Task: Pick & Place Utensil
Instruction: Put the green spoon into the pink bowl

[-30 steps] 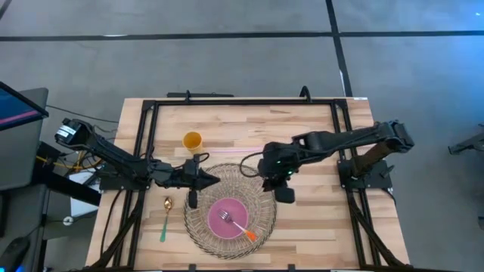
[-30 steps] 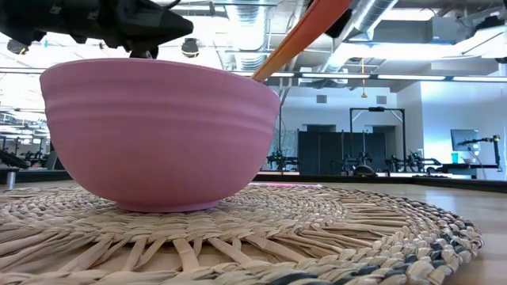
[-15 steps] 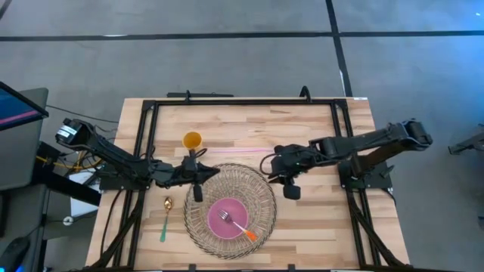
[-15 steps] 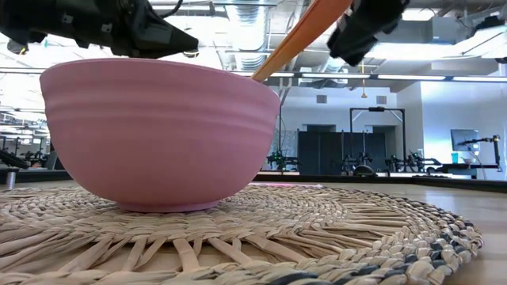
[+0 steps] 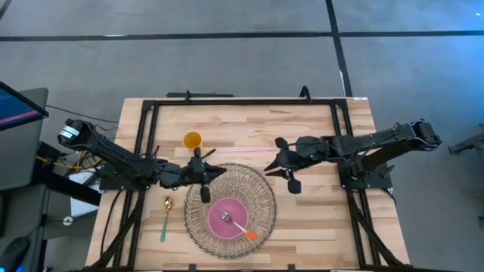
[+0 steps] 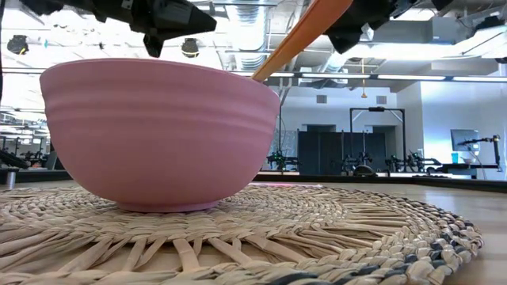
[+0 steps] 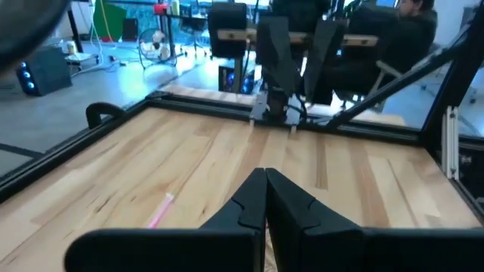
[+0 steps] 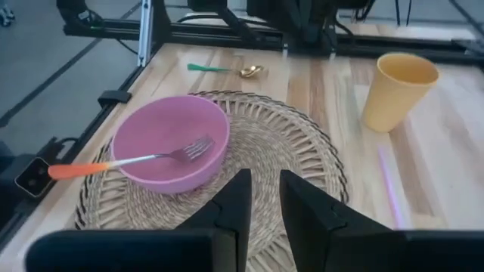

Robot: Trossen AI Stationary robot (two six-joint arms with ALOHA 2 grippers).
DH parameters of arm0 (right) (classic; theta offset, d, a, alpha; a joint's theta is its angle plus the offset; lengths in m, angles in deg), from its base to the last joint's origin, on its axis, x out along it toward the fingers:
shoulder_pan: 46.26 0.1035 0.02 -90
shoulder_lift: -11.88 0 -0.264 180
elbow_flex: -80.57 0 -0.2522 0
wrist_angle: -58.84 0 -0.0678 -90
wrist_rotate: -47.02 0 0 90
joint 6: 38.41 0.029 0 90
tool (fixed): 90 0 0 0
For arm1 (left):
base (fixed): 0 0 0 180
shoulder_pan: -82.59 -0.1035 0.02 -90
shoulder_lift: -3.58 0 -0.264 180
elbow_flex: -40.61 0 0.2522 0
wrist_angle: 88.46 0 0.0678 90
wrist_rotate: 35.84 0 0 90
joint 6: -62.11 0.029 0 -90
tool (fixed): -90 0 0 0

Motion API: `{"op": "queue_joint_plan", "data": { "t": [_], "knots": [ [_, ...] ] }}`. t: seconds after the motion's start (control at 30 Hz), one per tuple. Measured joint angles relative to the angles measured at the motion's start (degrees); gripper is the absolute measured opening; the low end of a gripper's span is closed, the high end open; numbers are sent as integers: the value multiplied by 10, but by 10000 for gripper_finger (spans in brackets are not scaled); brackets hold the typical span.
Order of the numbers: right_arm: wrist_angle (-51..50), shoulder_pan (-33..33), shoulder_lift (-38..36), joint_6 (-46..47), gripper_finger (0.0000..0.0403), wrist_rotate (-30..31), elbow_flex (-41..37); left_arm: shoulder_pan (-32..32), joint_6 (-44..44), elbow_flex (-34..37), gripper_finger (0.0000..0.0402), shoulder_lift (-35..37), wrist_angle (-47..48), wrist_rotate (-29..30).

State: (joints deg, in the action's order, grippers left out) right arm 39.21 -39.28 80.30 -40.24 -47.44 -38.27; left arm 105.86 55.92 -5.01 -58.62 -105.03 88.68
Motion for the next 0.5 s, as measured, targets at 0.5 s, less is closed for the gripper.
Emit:
{"op": "queue_joint_plan", "data": {
  "t": [0.5],
  "knots": [
    [-4, -11, 2, -13, 65, -1, 0, 70, -1, -88, 5, -28, 124, 98]
  ]
}}
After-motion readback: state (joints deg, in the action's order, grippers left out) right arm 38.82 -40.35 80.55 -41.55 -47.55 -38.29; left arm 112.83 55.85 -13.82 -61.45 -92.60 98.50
